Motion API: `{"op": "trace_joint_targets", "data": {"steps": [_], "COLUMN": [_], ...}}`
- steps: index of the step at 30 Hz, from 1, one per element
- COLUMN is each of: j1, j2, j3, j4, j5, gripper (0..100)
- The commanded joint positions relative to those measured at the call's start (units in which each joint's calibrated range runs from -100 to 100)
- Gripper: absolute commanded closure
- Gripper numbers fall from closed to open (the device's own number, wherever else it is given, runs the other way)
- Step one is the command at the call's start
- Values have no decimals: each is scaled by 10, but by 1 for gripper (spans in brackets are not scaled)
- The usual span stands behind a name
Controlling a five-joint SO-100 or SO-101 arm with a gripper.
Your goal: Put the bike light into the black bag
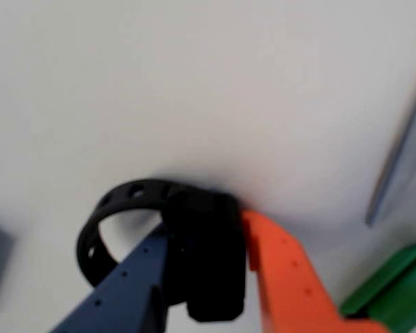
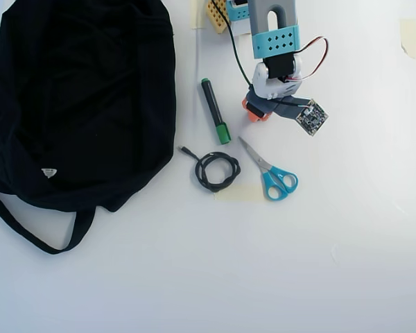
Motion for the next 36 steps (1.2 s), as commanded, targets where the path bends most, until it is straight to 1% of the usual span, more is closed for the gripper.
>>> {"op": "trace_joint_targets", "data": {"steps": [1,27,29,31,36], "j1": [-3,2,4,4,2], "j2": [-24,-289,-294,-297,-298], "j3": [-42,-41,-44,-44,-45], "j4": [3,3,3,2,-23], "j5": [-2,-3,-18,-47,-142], "gripper": [98,98,98,98,98]}}
